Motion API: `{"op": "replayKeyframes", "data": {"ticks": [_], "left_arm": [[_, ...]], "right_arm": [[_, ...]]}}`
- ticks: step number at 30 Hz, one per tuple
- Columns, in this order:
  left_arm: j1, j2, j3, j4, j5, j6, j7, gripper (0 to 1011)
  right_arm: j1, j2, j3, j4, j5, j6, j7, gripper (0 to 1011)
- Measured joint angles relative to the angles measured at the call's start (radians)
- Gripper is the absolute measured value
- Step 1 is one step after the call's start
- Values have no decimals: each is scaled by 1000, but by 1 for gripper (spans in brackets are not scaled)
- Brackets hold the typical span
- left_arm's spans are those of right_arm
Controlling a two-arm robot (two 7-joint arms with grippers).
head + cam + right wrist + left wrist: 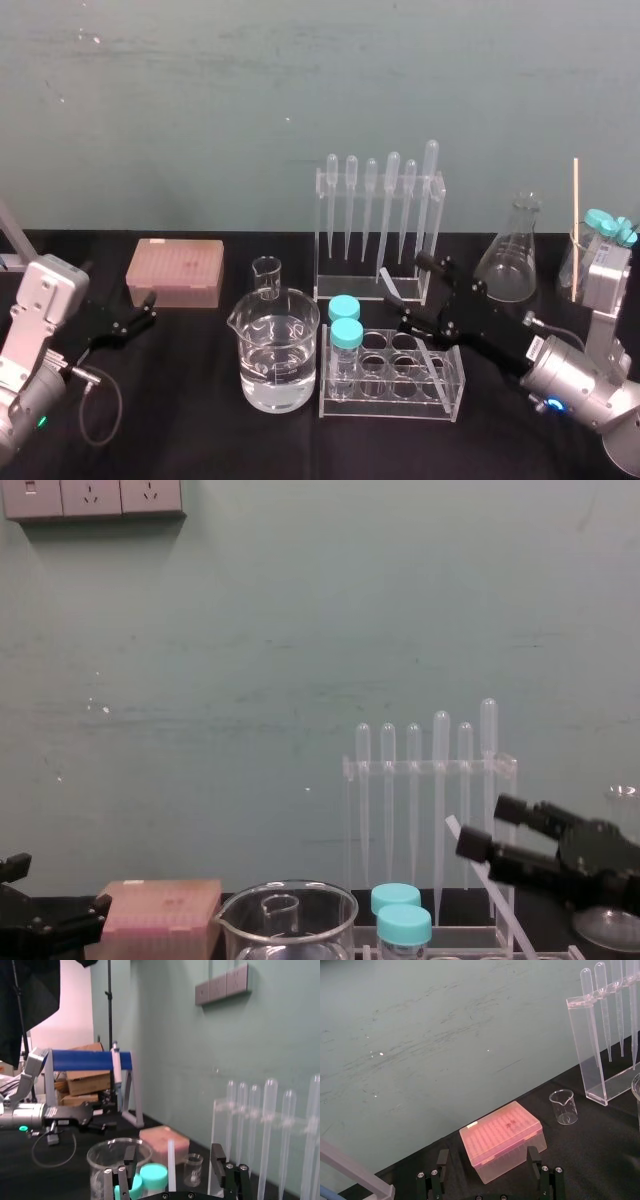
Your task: Pick up the stirring rod with one hand, then place it down.
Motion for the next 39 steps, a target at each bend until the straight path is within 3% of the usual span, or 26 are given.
{"op": "replayKeyframes", "data": {"ticks": [2, 6, 9, 13, 17, 21, 22, 24, 29, 39], "left_arm": [[0, 0, 0, 0, 0, 0, 0, 1000], [0, 0, 0, 0, 0, 0, 0, 1000], [0, 0, 0, 0, 0, 0, 0, 1000], [0, 0, 0, 0, 0, 0, 0, 1000], [0, 0, 0, 0, 0, 0, 0, 1000], [0, 0, 0, 0, 0, 0, 0, 1000], [0, 0, 0, 0, 0, 0, 0, 1000], [0, 0, 0, 0, 0, 0, 0, 1000], [0, 0, 0, 0, 0, 0, 0, 1000], [0, 0, 0, 0, 0, 0, 0, 1000]], "right_arm": [[3, -4, 9, -10, -2, -22, -7, 994], [6, -12, 31, -34, -1, -58, -29, 1000], [-1, -19, 65, -69, -16, -87, -90, 1000], [-23, -15, 107, -112, -74, -94, -203, 1000], [-52, -1, 139, -135, -115, -49, -291, 1000], [-102, 20, 167, -164, -145, 54, -379, 1000], [-102, 20, 167, -164, -145, 54, -379, 1000], [-129, 29, 174, -182, -152, 126, -410, 1000], [-145, 34, 173, -193, -161, 219, -423, 1000], [-144, 34, 172, -192, -160, 208, -423, 1000]]}}
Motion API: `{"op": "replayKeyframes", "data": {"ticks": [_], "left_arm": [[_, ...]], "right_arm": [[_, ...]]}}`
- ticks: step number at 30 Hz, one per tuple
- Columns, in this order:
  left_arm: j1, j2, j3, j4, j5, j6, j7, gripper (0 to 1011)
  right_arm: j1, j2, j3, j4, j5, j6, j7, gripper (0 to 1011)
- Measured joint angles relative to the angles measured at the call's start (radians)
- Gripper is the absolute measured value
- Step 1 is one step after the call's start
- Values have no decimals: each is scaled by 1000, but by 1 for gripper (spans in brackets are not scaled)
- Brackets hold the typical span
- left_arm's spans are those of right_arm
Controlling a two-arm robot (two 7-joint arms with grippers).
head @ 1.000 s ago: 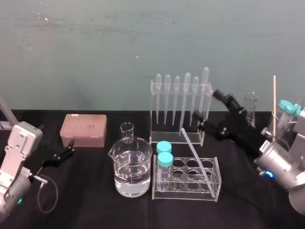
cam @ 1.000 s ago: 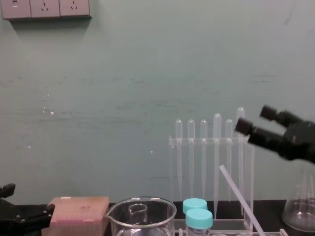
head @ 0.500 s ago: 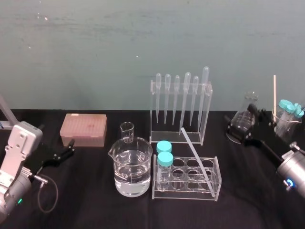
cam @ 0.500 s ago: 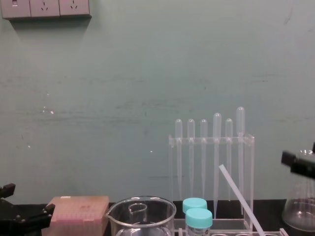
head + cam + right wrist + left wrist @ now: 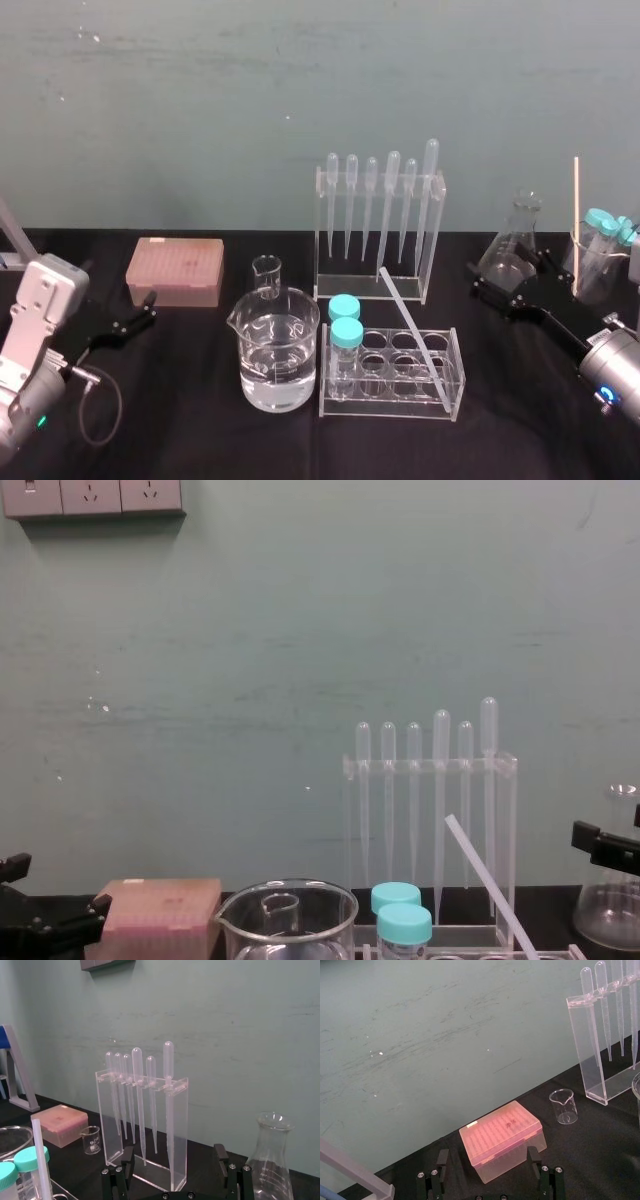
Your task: Pick up the stirring rod with one hand, then place it down.
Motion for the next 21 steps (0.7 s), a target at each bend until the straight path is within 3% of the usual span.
{"op": "replayKeyframes", "data": {"ticks": [21], "left_arm": [[0, 0, 0, 0, 0, 0, 0, 1000]], "right_arm": [[2, -1, 0, 2, 2, -13, 2, 1000]]}}
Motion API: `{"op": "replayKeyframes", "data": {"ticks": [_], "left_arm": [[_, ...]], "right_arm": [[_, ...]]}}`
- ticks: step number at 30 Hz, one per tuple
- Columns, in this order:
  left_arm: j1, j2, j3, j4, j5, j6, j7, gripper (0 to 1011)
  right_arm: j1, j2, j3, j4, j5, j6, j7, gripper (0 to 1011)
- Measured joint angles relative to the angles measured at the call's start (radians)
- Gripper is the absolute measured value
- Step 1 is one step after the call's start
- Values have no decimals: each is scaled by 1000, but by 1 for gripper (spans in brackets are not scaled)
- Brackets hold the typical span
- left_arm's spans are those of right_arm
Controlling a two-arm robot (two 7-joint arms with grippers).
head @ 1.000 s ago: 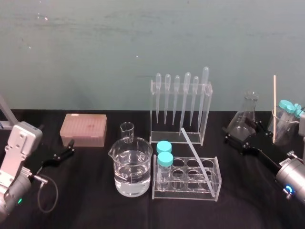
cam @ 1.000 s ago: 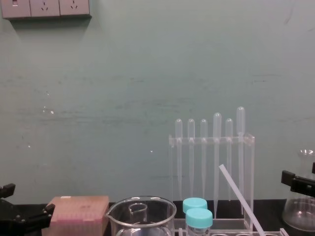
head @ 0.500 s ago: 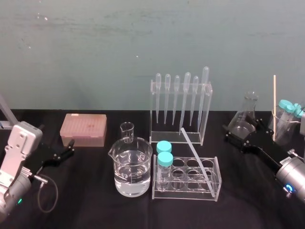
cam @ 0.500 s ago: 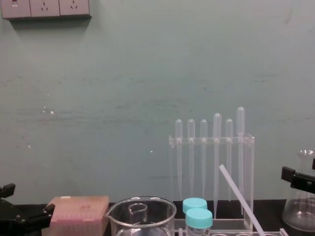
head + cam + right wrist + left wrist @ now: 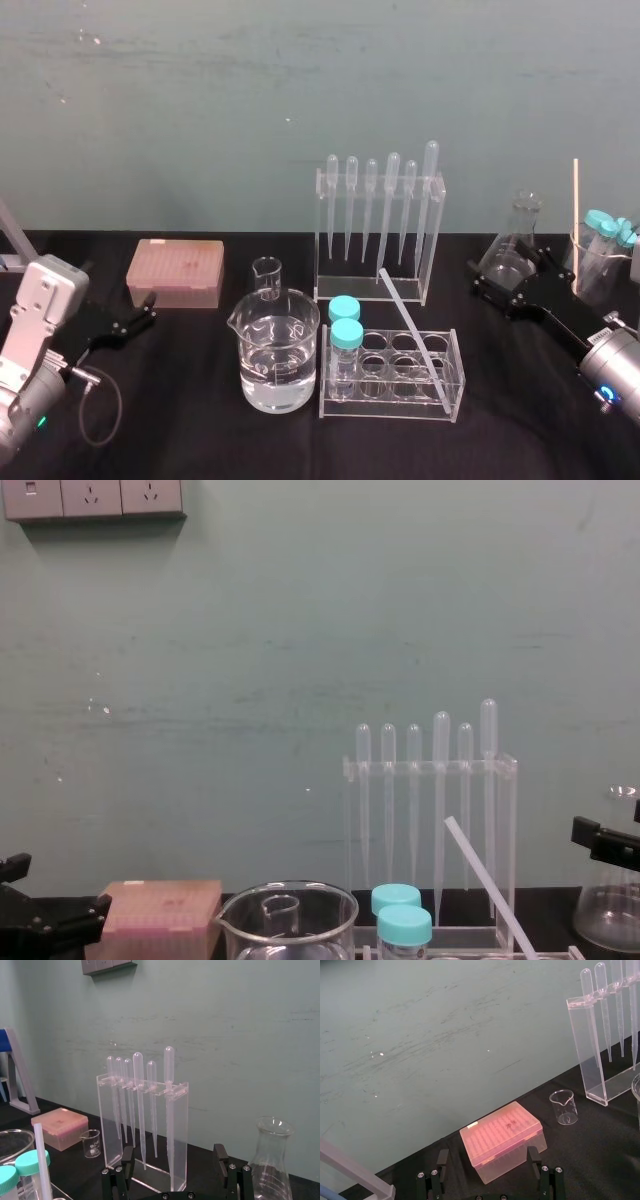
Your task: Pick up the stirring rod with one hand, then place it down.
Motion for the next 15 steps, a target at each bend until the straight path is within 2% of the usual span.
{"op": "replayKeyframes", "data": {"ticks": [15], "left_arm": [[0, 0, 0, 0, 0, 0, 0, 1000]], "right_arm": [[0, 0, 0, 0, 0, -2, 1, 1000]]}}
